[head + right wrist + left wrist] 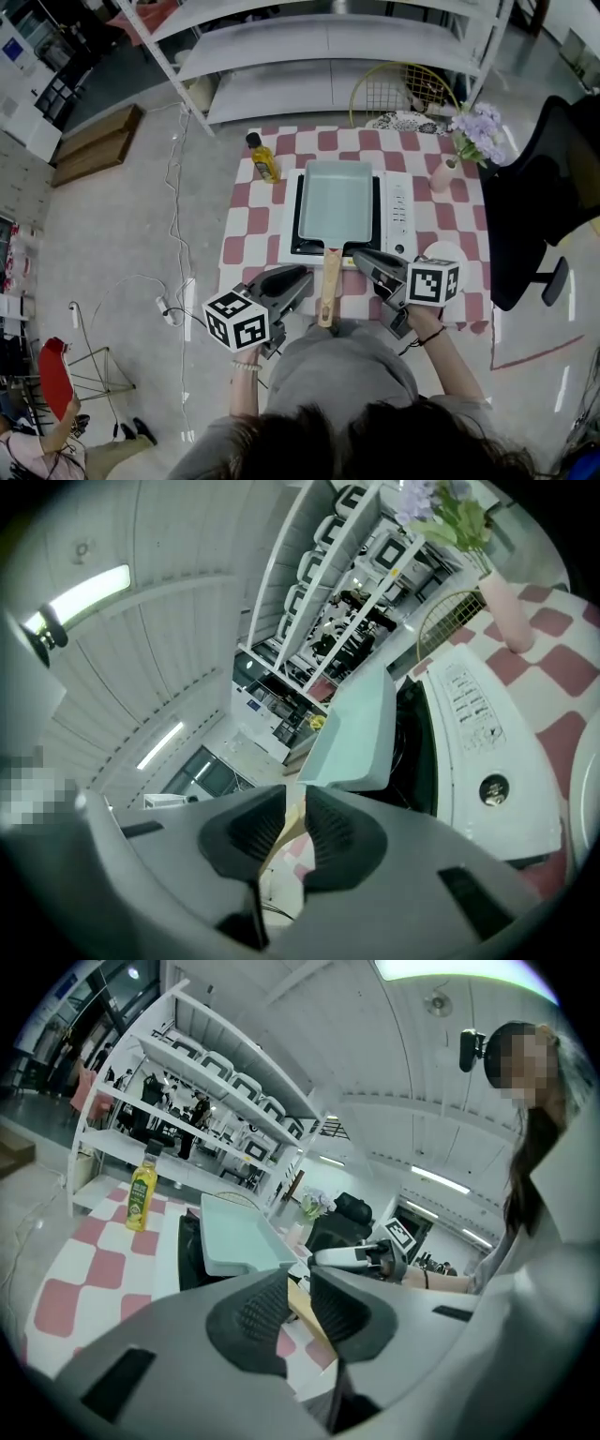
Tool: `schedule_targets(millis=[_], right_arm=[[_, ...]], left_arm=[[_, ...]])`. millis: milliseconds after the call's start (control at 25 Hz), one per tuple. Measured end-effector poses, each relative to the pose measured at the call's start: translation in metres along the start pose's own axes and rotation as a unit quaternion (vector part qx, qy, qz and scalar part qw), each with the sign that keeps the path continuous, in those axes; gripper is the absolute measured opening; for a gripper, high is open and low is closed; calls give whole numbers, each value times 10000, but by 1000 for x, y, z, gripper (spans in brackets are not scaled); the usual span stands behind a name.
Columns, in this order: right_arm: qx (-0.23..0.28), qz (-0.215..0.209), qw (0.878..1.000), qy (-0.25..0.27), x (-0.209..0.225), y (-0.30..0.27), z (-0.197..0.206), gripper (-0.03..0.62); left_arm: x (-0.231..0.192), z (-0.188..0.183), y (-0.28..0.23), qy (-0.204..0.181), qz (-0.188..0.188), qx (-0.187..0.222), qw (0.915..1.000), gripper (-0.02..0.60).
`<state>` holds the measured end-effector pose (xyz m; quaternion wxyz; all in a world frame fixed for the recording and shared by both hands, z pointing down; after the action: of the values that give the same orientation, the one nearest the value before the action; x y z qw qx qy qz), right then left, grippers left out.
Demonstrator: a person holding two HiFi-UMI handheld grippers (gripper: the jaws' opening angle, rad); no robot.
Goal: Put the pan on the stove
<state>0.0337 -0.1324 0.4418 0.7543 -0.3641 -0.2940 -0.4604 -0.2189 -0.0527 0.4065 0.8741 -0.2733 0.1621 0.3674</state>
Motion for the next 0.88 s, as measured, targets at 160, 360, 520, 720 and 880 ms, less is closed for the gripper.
schedule_targets(millis=[160,360,520,720,880], right_arm=[[187,97,9981,572,-5,7,-6,61],[349,286,9930,1089,-4,15,-9,44],[512,324,9884,1392,-5,19,-11,37],[812,356,9767,1956,-7,24,-14,26],[916,320,9738,2055,-5,25,-18,23]], left_arm=[[1,-1,-1,-176,-164,187,9995,63],[3,-3,-2,-423,-365,387,9977,52],[5,-5,-3,-621,-493,505,9956,51],[8,-8,-4,-866,-686,682,9915,45],[8,-10,-5,-1016,-768,823,9884,37]])
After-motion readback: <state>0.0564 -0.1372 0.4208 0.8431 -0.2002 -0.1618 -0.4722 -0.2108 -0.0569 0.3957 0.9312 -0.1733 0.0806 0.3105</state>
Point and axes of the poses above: the fingertips, and each gripper's own axes: y backward along the fingers, x to its right, z out of its underside, the point moved 10 cm from there along y, backward along the fingers, and after that the axes turned 4 degrees about -x, right-handed, at the moved point
